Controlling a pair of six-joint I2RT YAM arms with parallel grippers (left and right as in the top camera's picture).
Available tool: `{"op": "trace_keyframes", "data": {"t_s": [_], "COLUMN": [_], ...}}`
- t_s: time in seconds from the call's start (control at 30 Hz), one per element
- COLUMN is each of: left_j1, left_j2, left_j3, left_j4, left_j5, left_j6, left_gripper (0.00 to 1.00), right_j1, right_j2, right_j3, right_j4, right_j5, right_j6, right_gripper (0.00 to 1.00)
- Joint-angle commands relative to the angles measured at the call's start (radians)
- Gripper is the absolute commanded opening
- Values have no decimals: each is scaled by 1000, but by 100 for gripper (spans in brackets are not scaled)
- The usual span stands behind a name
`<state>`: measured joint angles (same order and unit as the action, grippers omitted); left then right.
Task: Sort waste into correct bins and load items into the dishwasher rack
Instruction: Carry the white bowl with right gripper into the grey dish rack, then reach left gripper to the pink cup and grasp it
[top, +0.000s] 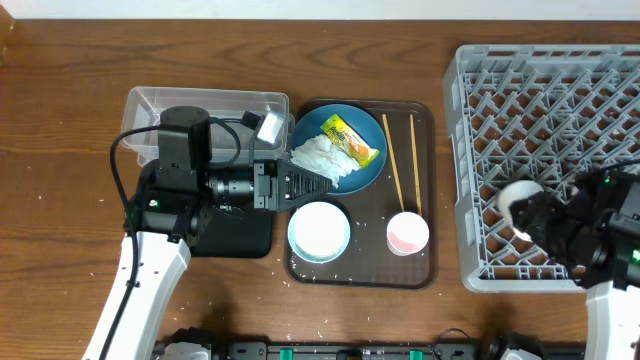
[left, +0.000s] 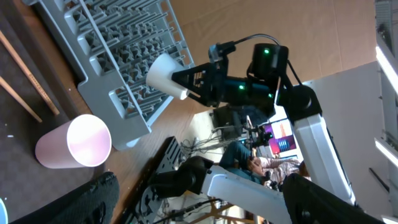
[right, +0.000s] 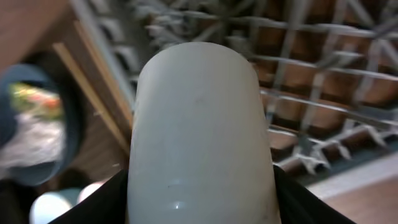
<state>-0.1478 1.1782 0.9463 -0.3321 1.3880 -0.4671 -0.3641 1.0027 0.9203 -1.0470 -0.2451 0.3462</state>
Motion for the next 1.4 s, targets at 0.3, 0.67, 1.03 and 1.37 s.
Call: {"op": "trace_keyframes", "data": {"t_s": [0.3, 0.67, 1.03, 1.37], "left_j1": [1, -187, -662, -726], "left_j2": [-3, -1, 200, 431], "left_j3": [11, 11, 11, 59], "left_j4": [5, -101, -110, 50], "left_j5": [7, -425, -1186, -1198], "left_j6": [29, 138, 148, 86], "left_gripper": [87, 83, 76, 64], "right_j1": [-12, -12, 51, 138], "right_j2": [244, 167, -57, -62], "right_j3": [9, 121, 132, 130], "right_j4": [8, 5, 40, 26], "right_j5": [148, -194, -321, -319], "right_j6": [18, -67, -81, -82], "right_gripper": [44, 86, 82, 83]}}
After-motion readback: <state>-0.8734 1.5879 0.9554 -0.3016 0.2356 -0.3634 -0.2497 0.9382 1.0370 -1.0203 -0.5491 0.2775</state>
